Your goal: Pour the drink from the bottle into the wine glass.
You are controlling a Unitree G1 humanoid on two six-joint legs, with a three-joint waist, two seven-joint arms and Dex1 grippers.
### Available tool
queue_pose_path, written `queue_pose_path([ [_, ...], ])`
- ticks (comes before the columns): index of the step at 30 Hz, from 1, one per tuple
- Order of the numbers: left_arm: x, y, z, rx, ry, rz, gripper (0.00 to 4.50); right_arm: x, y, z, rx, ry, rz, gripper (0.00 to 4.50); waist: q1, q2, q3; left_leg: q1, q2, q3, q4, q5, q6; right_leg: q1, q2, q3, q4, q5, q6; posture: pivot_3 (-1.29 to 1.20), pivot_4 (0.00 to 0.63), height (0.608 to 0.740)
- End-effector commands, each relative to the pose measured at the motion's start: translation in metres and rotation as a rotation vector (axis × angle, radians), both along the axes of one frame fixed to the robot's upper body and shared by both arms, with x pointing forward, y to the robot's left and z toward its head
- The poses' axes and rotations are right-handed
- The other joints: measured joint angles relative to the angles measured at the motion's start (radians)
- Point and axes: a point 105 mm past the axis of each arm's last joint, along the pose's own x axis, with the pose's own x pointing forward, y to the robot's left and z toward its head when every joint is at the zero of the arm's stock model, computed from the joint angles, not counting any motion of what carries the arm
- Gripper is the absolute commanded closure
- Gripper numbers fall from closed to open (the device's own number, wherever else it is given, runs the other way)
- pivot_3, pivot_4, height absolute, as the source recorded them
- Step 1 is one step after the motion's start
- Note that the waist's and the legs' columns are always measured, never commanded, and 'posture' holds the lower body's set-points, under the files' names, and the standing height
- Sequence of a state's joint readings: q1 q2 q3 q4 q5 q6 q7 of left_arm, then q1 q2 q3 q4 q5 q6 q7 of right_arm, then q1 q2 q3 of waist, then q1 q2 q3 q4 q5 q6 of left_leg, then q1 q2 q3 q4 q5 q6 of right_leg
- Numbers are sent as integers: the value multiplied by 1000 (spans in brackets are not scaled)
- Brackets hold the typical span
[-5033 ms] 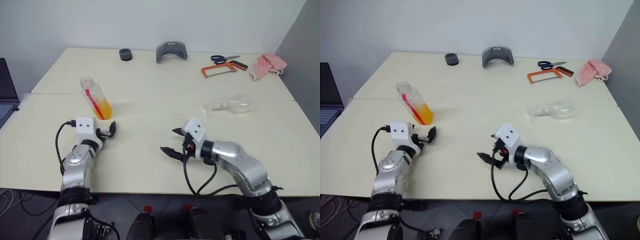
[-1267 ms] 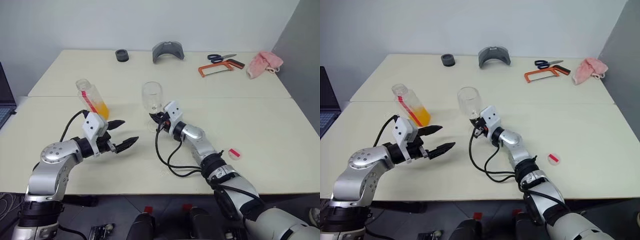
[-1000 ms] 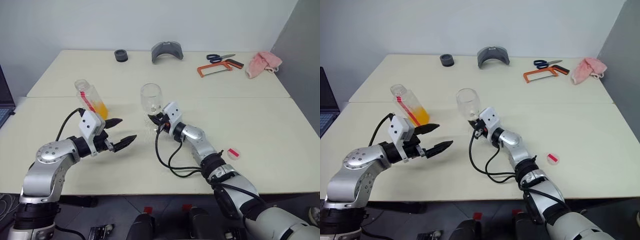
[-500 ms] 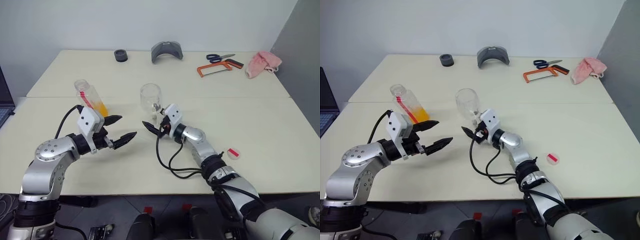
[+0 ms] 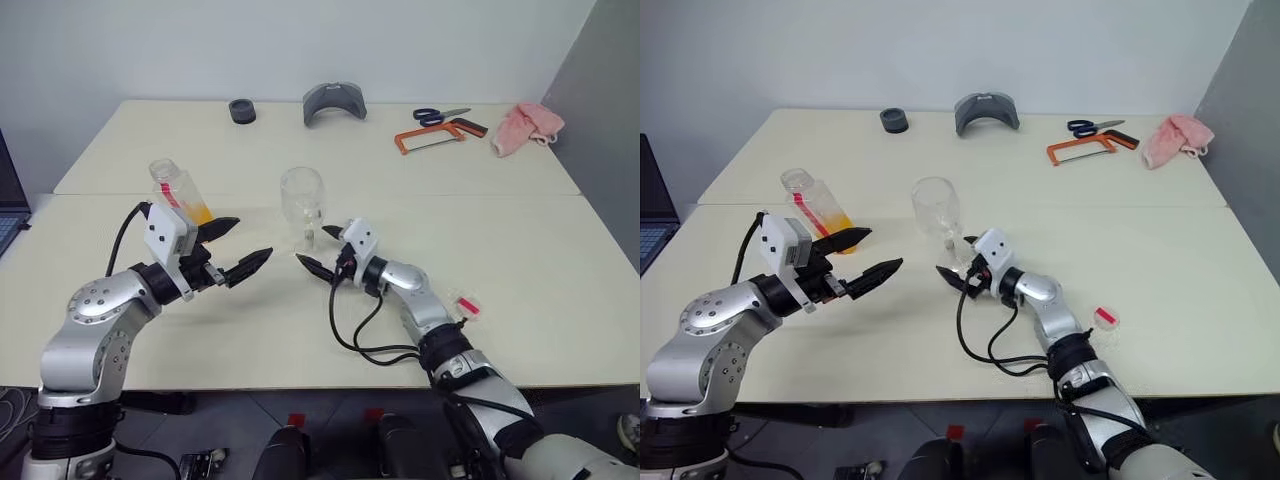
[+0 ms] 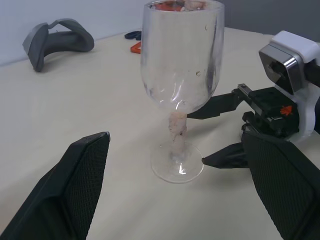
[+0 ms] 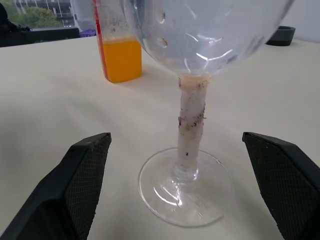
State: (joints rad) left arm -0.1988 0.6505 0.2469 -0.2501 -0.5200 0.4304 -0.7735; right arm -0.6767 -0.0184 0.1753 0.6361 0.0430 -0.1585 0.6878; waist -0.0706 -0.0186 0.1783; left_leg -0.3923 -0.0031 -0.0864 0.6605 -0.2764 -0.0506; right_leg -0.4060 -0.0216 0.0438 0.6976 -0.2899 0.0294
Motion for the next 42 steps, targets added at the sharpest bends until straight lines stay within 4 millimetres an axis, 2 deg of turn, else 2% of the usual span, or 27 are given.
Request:
queue_pose_path([
  [1, -4, 3, 3, 4, -46, 40, 0, -9, -13, 12, -34, -64, 35, 15, 3, 0, 0, 0, 0, 0, 0, 0, 0, 0, 0, 0, 0, 0, 0, 0, 150, 740],
  [4, -1, 9, -13, 5, -18, 108, 0, -25, -25, 13, -65, -58, 93, 15, 12, 0, 0, 0, 0, 0, 0, 0, 0, 0, -1, 0, -1, 0, 0, 0, 150, 740],
  [9, 9, 41, -41, 21, -34, 378, 0, -57, -45, 30, -113, -121, 157, 15, 14, 0, 0, 0, 0, 0, 0, 0, 0, 0, -1, 0, -1, 0, 0, 0, 150, 740],
  [11, 13, 58, -47, -27, -48, 530, 0, -71, -49, 37, -114, -129, 187, 15, 17, 0, 0, -1, 0, 0, 1, 0, 0, 0, -1, 0, -1, 0, 0, 0, 150, 740],
  [15, 13, 71, -62, -41, -40, 675, 0, -91, -48, 45, -121, -135, 241, 15, 21, -1, 0, -1, 0, -1, 1, 0, 0, 1, -1, -1, -1, 0, 0, 0, 150, 740],
  [20, 24, 77, -55, -73, -64, 712, 0, -102, -40, 58, -99, -137, 272, 15, 24, -1, -1, -1, 0, -2, 1, 0, 0, 1, -1, -2, -1, 0, 0, 0, 150, 740],
  [23, 33, 83, -45, -98, -71, 716, 0, -102, -36, 61, -88, -136, 264, 15, 30, -2, -1, -1, -1, -3, 2, 0, 0, 1, -1, -3, -1, 0, 0, 0, 150, 740],
  [33, 53, 97, -30, -61, -101, 748, 0, -100, -30, 69, -67, -131, 256, 15, 31, -2, -1, -1, -2, -3, 2, 0, 0, 1, -1, -3, -1, 0, 0, 0, 150, 740],
  [42, 72, 100, -15, -40, -132, 722, 0, -100, -24, 74, -57, -144, 264, 15, 31, -3, -1, -1, -2, -3, 2, 0, 0, 1, -1, -3, -1, 0, 0, 0, 150, 740],
])
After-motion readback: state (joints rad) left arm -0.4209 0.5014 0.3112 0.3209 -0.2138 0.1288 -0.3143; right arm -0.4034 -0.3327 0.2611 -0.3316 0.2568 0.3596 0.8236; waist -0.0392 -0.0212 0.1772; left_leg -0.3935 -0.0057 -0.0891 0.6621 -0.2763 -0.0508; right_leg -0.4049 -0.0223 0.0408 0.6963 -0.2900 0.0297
